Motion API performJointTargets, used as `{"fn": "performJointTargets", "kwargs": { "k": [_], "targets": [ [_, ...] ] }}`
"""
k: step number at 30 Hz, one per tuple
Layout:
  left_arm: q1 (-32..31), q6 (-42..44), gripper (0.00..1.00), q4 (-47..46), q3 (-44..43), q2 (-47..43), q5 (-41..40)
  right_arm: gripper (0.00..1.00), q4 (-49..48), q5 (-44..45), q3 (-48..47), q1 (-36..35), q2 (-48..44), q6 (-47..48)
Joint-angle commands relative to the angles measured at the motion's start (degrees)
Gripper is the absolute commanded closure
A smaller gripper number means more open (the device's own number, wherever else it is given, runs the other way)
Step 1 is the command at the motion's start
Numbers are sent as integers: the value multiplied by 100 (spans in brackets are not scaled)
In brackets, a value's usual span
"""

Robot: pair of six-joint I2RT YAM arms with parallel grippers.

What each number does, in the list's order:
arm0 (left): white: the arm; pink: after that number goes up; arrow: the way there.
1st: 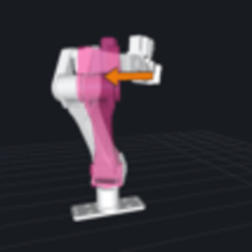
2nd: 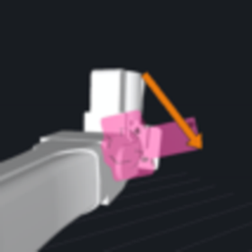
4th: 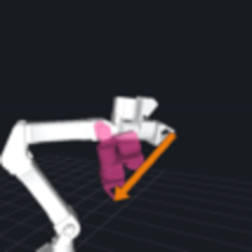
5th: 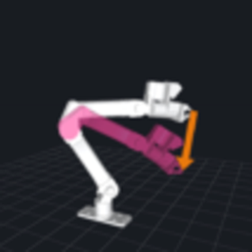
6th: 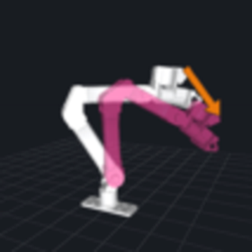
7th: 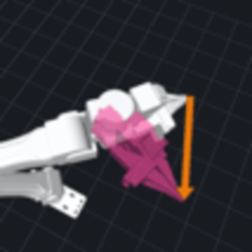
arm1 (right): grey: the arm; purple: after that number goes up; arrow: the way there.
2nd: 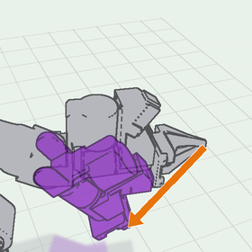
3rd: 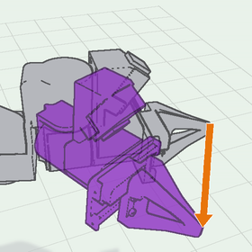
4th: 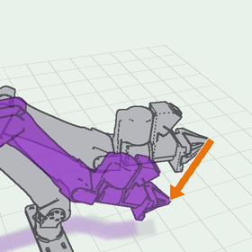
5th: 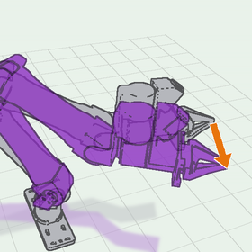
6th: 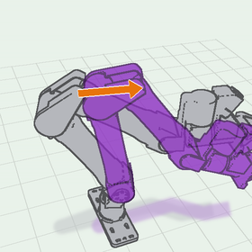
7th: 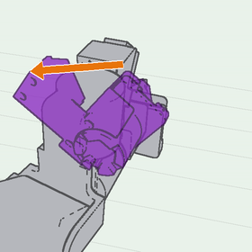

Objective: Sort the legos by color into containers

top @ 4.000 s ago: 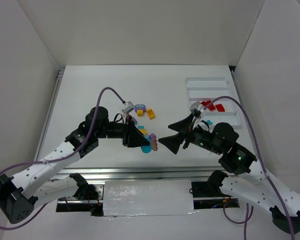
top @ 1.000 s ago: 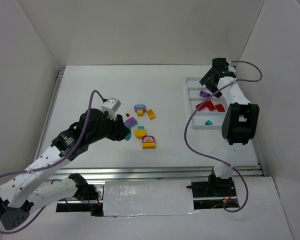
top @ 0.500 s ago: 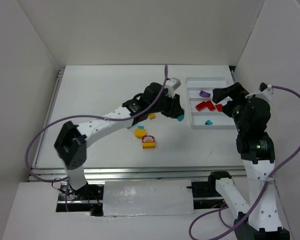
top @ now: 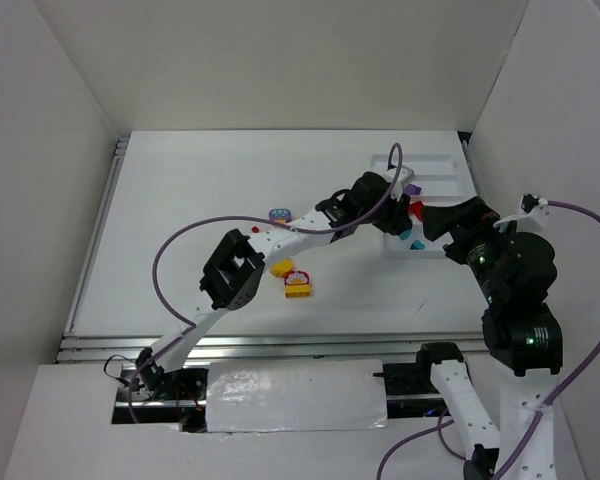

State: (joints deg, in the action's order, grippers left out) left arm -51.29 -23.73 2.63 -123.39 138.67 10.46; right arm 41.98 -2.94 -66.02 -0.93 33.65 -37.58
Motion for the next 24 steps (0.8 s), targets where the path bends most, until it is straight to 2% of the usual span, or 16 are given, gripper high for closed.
{"fn": "performJointTargets", "kwargs": {
  "k": [1,4,7,16,19,20,22,24],
  "targets": [
    [-83,272,79,-536,-589,142,-263,0,127,-216,-218,14,-121,120],
    [-83,246,72,-597,-756,327,-211,0,206,-155,-288,5,-227,172],
    [-83,175,69,-711,-678,432,-254,0,276,-76,-350,14,-262,216],
    [-57,26,49,-817,-915,854,-500,0,241,-128,-307,5,-350,243],
    [22,-35,37,-835,-950,916,-422,1,223,-172,-298,5,-350,269],
    [48,-70,26,-826,-932,899,-413,1,223,-163,-298,14,-342,269],
    [57,-88,17,-861,-845,829,-352,0,232,-163,-324,5,-298,295],
    [57,-79,14,-984,-608,688,-290,1,206,-181,-324,14,-280,322]
  ]
}}
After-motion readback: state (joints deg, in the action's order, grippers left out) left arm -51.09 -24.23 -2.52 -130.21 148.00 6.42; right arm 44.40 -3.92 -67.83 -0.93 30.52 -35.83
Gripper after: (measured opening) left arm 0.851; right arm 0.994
